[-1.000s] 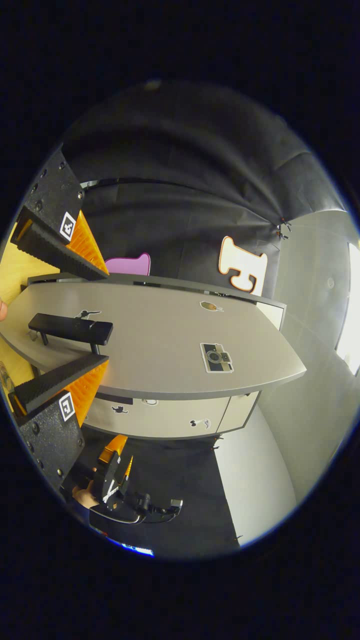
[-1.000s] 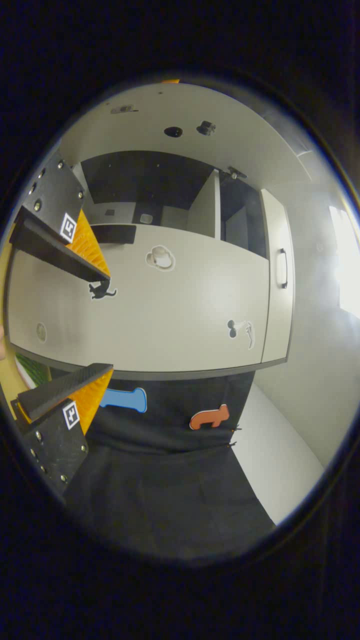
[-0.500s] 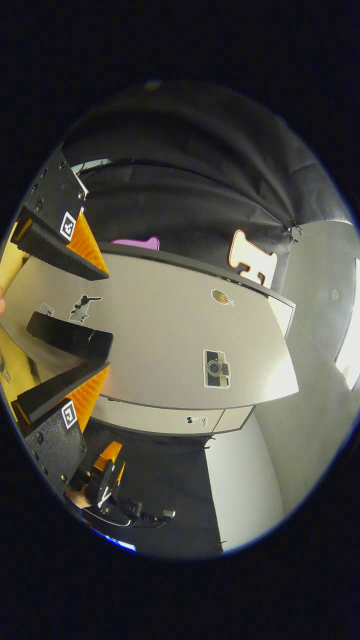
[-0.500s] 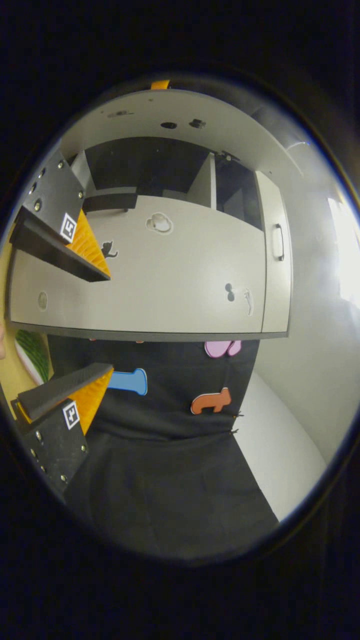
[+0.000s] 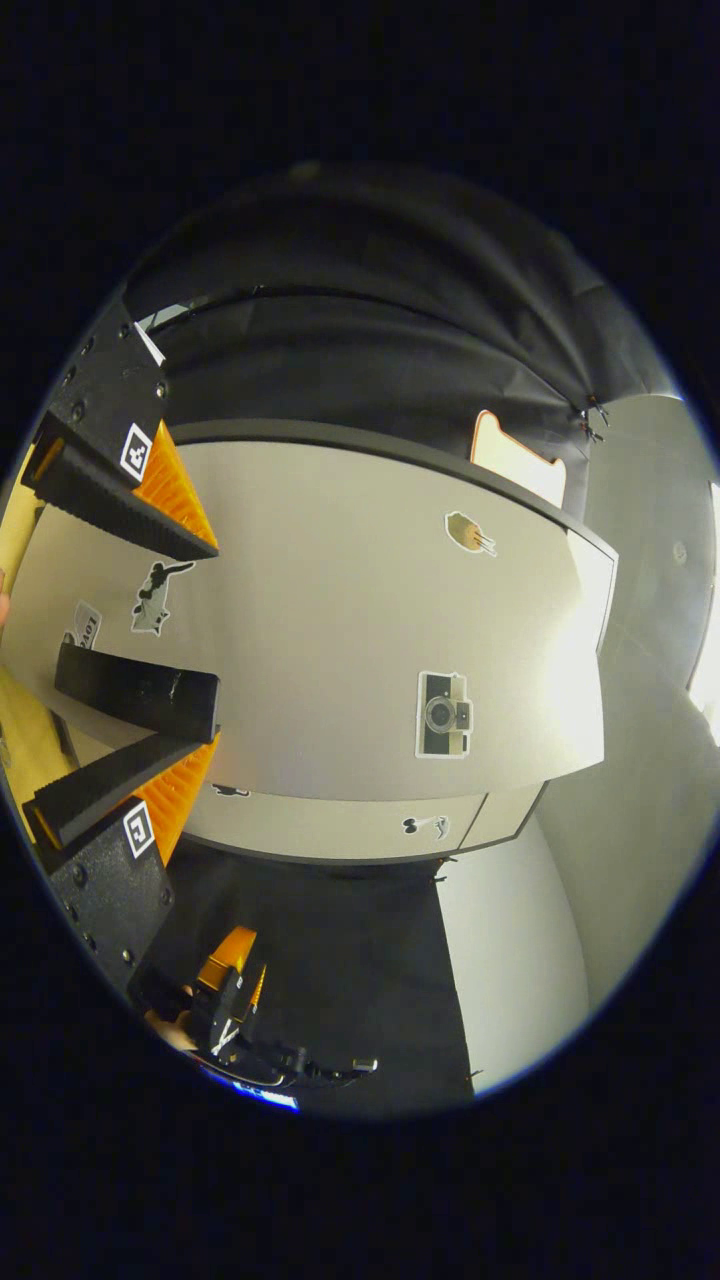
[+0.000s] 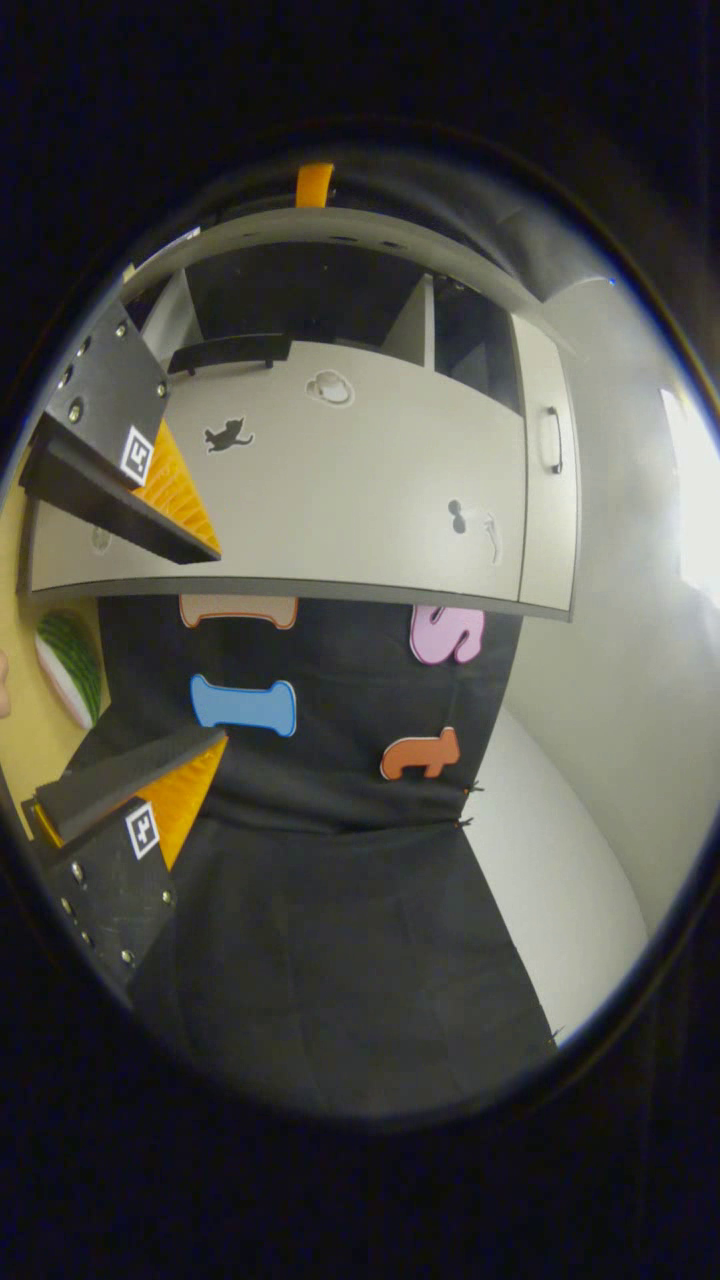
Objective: Grasp the bottle in the cabinet with the left hand and place it on the coaster, then close the right door with the right hand and the left door with the left hand.
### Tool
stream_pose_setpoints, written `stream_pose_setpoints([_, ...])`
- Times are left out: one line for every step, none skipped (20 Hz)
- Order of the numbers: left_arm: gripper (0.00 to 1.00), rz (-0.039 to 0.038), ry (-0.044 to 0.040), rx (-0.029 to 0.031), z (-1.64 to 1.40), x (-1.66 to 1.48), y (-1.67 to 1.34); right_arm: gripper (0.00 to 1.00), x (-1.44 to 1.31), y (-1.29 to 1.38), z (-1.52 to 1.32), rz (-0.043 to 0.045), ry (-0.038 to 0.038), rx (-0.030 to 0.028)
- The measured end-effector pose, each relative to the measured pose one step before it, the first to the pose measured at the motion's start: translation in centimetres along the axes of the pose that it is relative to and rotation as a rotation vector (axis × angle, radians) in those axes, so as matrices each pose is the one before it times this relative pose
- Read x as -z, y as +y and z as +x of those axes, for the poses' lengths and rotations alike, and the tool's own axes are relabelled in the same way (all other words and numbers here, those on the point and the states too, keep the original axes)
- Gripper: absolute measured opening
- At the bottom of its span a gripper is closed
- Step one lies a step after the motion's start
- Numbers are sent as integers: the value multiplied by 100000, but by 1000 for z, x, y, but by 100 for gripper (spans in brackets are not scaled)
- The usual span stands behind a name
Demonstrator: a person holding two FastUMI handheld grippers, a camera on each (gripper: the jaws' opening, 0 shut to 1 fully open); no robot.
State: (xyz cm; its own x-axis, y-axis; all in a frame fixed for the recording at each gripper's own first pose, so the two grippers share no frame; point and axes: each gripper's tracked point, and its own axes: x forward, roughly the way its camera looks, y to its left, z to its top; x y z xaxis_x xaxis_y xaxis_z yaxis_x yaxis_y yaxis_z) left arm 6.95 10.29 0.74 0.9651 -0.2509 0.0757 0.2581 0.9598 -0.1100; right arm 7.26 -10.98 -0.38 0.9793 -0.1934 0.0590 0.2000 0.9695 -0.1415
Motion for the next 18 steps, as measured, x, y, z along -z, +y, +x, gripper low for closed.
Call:
stream_pose_setpoints([100,-1408,482,822,75,232,-188,99,67,-583,-22,19,419,1121])
stream_pose_setpoints([100,-1572,454,683,481,133,-167,99,92,-628,-218,43,465,1084])
stream_pose_setpoints([100,-999,467,541,640,213,-239,99,64,-475,-86,338,614,1003])
stream_pose_setpoints([100,-325,213,302,660,132,-232,97,-89,-476,-173,813,609,853])
stream_pose_setpoints([100,368,87,114,605,32,-99,99,-176,-320,-142,778,79,483])
stream_pose_setpoints([100,775,159,61,583,77,-153,97,-339,-444,-327,480,-423,442])
stream_pose_setpoints([100,514,141,153,299,55,-70,97,-388,-374,-323,94,-674,675])
stream_pose_setpoints([100,121,398,238,258,18,-164,99,-330,-515,-394,-195,-630,675])
stream_pose_setpoints([100,-329,232,308,222,119,-190,99,-377,-390,-357,141,-402,553])
stream_pose_setpoints([100,-305,-208,479,230,2,-154,99,-296,-308,-496,552,-102,183])
stream_pose_setpoints([100,-1,-7,486,396,27,-78,99,-306,-334,-398,767,-29,323])
stream_pose_setpoints([100,448,42,460,410,-5,8,97,-205,-372,-399,674,-12,480])
stream_pose_setpoints([100,669,150,105,441,85,-19,97,-119,-371,-366,355,102,744])
stream_pose_setpoints([100,781,187,-370,342,28,-22,97,-106,-503,-367,-46,86,797])
stream_pose_setpoints([100,673,74,-689,233,20,-37,97,-43,-384,-325,-439,161,712])
stream_pose_setpoints([100,808,-90,-761,186,-21,-17,99,-51,-480,-466,-767,-32,514])
stream_pose_setpoints([100,899,-402,-576,201,51,4,99,-56,-352,-328,-1106,-15,454])
stream_pose_setpoints([100,1074,-261,-464,172,7,-21,99,28,-492,-347,-1126,113,270])
